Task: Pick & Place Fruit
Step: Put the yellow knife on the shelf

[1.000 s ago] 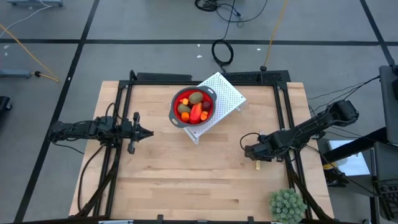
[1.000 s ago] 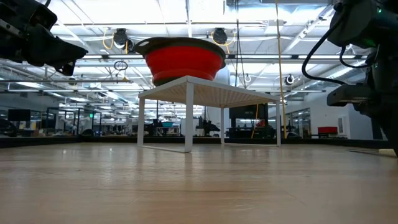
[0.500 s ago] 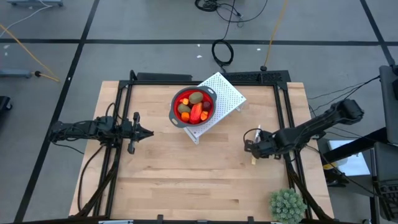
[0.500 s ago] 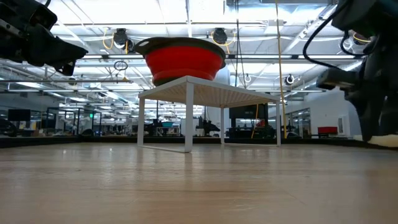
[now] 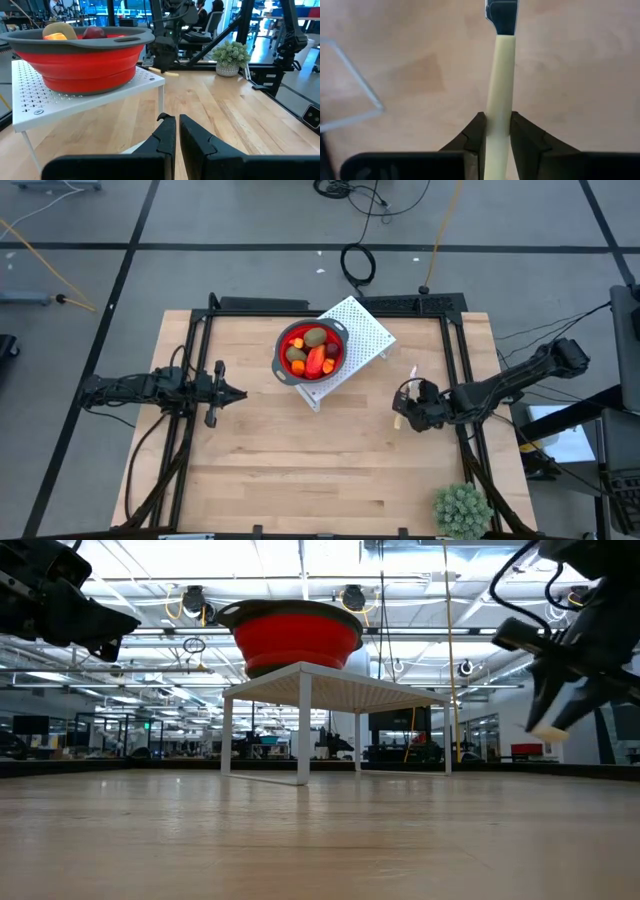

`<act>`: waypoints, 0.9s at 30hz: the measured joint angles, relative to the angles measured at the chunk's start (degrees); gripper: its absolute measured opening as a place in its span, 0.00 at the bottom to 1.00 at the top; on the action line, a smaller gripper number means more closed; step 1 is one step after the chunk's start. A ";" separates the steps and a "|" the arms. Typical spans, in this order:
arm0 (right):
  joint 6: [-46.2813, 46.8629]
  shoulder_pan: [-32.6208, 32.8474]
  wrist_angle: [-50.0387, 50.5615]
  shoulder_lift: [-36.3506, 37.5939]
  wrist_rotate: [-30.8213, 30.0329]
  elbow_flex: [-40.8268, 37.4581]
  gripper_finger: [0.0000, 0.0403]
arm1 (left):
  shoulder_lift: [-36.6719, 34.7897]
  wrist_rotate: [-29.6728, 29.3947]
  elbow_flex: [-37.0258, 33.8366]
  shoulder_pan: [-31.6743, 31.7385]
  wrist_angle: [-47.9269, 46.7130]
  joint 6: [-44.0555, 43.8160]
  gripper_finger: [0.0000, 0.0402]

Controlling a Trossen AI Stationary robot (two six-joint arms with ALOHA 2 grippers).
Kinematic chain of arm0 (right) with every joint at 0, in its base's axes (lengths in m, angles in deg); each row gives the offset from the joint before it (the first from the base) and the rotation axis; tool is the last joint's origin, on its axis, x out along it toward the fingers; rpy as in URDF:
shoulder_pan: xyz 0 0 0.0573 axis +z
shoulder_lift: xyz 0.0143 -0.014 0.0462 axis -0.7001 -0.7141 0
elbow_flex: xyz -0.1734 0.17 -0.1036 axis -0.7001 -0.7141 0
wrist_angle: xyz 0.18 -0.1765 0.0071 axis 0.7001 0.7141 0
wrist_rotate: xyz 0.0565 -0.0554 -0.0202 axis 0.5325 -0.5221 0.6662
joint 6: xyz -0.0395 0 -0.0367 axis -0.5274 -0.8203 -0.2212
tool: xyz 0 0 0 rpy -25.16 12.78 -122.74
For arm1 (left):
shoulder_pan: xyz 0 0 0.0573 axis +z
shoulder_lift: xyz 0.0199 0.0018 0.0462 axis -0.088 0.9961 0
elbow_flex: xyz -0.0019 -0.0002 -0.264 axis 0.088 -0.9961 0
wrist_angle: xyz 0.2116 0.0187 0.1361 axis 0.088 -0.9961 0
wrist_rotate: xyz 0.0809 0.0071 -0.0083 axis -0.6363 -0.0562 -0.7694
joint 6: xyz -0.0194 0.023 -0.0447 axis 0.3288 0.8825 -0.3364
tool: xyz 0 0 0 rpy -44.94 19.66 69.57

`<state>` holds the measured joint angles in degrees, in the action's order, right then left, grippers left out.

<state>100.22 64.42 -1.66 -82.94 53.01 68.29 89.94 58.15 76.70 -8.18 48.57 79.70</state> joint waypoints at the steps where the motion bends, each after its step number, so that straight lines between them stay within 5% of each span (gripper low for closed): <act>1: 0.01 0.00 -0.18 0.32 -1.47 0.01 0.14 | 0.01 0.00 0.00 0.02 0.00 0.00 0.05; 12: -6.25 -0.20 -3.42 6.66 -13.53 0.07 0.14 | -0.01 0.00 0.00 0.01 0.01 0.00 0.05; 27: -35.80 -9.63 -12.52 25.11 -13.93 0.07 0.14 | 0.01 0.00 0.00 0.00 0.81 -1.42 0.05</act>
<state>64.42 54.80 -14.18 -57.83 39.09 68.35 89.95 58.15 76.70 -8.18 49.38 78.28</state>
